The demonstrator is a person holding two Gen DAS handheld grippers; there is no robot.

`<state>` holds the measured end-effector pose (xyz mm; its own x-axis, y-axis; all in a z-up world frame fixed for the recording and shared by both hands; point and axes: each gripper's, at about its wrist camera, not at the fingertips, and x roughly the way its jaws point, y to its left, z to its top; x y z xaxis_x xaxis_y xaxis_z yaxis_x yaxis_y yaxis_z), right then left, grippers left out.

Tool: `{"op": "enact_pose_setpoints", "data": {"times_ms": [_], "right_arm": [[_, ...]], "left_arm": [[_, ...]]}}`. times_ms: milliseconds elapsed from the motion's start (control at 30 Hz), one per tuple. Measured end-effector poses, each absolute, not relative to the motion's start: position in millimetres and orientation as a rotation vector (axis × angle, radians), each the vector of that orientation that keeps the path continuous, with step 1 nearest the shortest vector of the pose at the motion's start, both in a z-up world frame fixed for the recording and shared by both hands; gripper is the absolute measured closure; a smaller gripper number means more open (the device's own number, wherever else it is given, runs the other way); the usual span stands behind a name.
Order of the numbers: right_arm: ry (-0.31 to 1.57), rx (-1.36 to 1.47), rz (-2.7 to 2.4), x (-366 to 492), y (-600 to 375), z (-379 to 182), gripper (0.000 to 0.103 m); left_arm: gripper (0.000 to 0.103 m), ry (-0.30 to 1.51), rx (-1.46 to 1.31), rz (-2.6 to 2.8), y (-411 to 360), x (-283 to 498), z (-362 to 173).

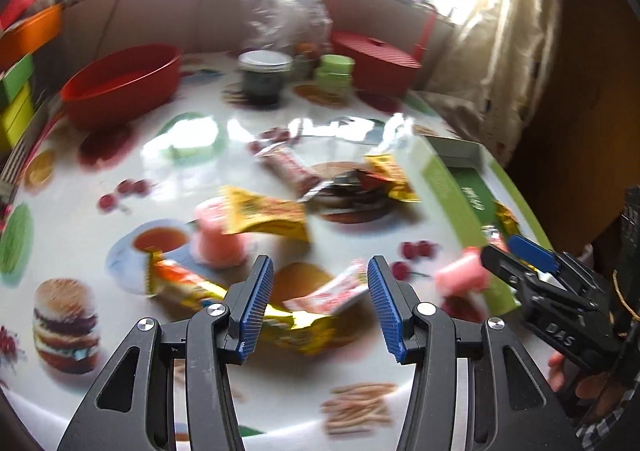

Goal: Organize snacks
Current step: 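Move both open grippers back over the snacks on the table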

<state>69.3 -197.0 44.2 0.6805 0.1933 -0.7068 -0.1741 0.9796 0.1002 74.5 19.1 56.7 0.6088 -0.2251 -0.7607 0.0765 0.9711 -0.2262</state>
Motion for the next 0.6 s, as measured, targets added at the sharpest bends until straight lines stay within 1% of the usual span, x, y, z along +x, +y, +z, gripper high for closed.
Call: {"op": "enact_pose_setpoints", "data": {"times_ms": [367, 600], "right_arm": [[0.821, -0.024, 0.333, 75, -149, 38, 0.048], [0.895, -0.018, 0.405, 81, -117, 22, 0.048]], "left_arm": [[0.053, 0.935, -0.281, -0.072, 73, 72, 39], [0.053, 0.959, -0.325, -0.107, 73, 72, 34]]}}
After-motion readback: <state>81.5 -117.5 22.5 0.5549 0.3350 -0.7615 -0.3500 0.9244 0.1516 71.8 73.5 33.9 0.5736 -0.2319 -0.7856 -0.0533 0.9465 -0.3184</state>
